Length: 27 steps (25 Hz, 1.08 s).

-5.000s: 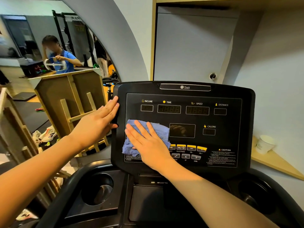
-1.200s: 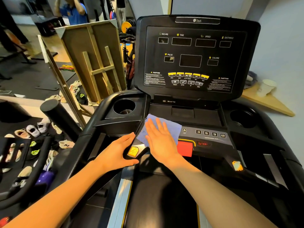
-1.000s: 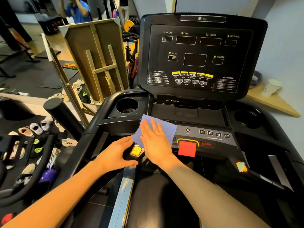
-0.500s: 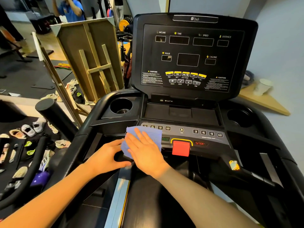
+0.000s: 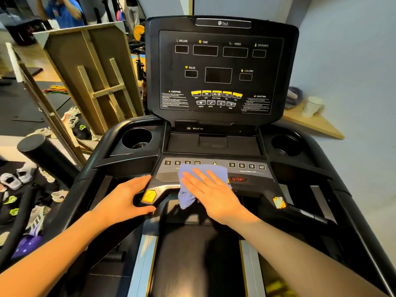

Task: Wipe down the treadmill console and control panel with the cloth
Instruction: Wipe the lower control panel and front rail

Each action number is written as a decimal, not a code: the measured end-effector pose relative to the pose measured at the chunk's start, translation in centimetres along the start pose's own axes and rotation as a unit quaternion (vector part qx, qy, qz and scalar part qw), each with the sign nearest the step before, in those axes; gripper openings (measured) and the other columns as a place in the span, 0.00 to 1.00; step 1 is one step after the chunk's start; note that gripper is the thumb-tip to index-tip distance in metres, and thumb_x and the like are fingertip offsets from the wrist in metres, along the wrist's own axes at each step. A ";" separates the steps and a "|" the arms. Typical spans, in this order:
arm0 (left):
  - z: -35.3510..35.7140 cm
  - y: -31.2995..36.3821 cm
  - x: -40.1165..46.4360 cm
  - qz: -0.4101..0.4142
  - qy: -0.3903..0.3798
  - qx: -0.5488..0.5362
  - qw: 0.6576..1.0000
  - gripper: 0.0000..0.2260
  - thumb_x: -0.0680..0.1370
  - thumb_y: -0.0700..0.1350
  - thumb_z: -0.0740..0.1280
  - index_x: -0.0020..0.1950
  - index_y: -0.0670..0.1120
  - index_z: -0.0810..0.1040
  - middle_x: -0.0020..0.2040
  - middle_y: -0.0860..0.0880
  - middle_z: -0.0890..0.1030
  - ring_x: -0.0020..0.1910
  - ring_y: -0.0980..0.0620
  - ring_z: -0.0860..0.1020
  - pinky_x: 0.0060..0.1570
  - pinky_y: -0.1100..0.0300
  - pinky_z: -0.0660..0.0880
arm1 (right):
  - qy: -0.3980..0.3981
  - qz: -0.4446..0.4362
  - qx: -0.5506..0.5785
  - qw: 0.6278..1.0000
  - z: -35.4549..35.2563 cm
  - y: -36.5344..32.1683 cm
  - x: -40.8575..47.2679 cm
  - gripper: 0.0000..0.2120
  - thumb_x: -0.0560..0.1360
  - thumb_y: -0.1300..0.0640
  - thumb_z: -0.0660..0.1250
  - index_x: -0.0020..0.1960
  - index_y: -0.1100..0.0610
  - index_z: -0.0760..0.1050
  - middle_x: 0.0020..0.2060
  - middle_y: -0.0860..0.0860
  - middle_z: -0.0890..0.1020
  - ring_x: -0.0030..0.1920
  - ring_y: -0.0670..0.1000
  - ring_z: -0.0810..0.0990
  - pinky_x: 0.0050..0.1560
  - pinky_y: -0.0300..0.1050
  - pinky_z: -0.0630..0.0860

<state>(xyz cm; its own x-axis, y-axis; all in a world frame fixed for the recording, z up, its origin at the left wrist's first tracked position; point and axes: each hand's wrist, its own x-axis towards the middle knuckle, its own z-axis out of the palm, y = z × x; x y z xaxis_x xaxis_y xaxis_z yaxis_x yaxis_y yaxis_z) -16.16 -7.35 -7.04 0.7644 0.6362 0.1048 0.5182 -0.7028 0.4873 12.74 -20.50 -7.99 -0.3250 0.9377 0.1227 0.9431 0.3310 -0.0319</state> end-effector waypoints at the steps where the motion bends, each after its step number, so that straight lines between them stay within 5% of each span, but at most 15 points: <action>1: -0.1 0.0 0.0 0.001 -0.003 0.000 1.000 0.42 0.68 0.62 0.75 0.77 0.50 0.65 0.69 0.60 0.69 0.71 0.60 0.69 0.70 0.66 0.62 | -0.001 0.007 0.006 1.000 -0.1 0.6 -0.7 0.38 0.72 0.68 0.49 0.81 0.52 0.46 0.80 0.47 0.47 0.79 0.52 0.41 0.78 0.56 0.44; 11: 0.1 -0.4 0.0 -0.023 -0.009 0.004 1.000 0.45 0.67 0.65 0.75 0.79 0.51 0.62 0.74 0.52 0.71 0.73 0.57 0.68 0.72 0.56 0.66 | -0.019 0.112 0.003 0.994 -1.6 6.4 -9.2 0.48 0.70 0.73 0.60 0.80 0.49 0.41 0.80 0.44 0.43 0.78 0.47 0.37 0.77 0.49 0.38; 17: 0.2 -0.4 -0.1 -0.028 -0.004 0.006 1.000 0.46 0.67 0.64 0.75 0.79 0.52 0.60 0.75 0.53 0.70 0.73 0.57 0.68 0.72 0.56 0.67 | -0.013 0.155 0.026 0.987 -1.9 9.0 -13.6 0.30 0.78 0.55 0.48 0.80 0.53 0.49 0.80 0.47 0.51 0.79 0.46 0.43 0.77 0.48 0.41; 24: 0.2 -0.2 -0.1 -0.034 -0.008 -0.002 0.999 0.45 0.67 0.64 0.75 0.79 0.52 0.60 0.75 0.52 0.70 0.73 0.56 0.68 0.72 0.56 0.67 | 0.024 0.174 0.068 0.982 -2.1 9.7 -12.4 0.31 0.81 0.46 0.52 0.80 0.53 0.48 0.80 0.48 0.50 0.79 0.47 0.43 0.77 0.49 0.41; 27: 0.1 -0.1 0.0 -0.034 -0.010 -0.001 0.999 0.46 0.67 0.64 0.75 0.79 0.51 0.59 0.75 0.52 0.70 0.73 0.55 0.68 0.72 0.56 0.67 | 0.002 0.199 0.080 0.977 -2.8 10.1 -11.5 0.34 0.80 0.56 0.60 0.80 0.52 0.45 0.78 0.46 0.45 0.77 0.44 0.37 0.78 0.52 0.42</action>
<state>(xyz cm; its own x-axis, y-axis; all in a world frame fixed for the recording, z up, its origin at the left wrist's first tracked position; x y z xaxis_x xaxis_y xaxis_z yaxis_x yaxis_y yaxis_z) -16.21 -7.34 -7.14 0.7345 0.6765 0.0534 0.5694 -0.6573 0.4938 26.18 -28.23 -6.92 0.0661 0.9952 0.0723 0.9716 -0.0477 -0.2317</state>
